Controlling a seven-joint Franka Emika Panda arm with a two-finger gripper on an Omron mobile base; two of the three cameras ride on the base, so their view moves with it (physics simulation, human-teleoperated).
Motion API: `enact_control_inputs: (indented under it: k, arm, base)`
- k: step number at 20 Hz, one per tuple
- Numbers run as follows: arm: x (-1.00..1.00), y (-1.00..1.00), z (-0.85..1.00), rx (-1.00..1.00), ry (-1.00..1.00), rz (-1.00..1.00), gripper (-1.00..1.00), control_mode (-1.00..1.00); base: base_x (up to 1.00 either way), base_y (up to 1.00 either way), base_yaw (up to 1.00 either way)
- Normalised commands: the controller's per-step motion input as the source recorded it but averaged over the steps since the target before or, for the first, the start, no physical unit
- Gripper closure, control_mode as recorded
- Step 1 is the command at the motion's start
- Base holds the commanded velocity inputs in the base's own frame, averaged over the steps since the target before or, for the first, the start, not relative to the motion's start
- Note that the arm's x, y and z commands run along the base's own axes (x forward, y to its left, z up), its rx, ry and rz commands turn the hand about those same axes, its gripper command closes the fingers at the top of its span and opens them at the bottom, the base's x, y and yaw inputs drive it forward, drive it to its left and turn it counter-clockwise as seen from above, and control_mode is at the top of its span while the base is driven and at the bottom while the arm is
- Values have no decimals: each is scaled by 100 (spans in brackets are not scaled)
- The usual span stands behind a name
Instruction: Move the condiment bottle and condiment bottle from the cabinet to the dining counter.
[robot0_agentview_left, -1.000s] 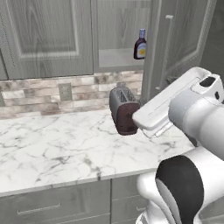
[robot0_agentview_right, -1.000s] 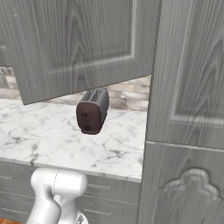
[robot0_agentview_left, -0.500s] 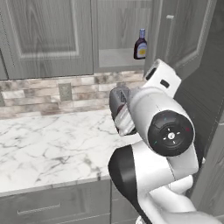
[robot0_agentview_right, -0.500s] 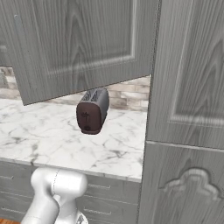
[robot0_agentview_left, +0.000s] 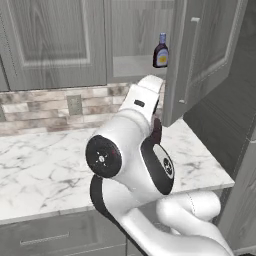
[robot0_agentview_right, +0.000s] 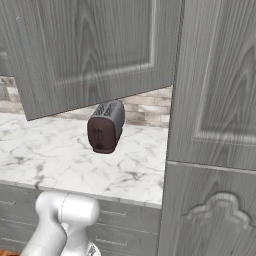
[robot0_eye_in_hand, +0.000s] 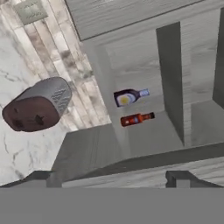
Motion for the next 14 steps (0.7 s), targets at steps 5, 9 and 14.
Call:
enact_control_inputs:
  k: [5,9,14]
  arm:
    - [52,-9,-15,-21,0,-31,-100,-100]
    - [49,-36,-2,-16,1,-28,-100,-100]
    - [19,-60,0,-15,10,-26,-100,-100]
  base:
    - [0,0,0]
    - [0,0,0]
    - [0,0,0]
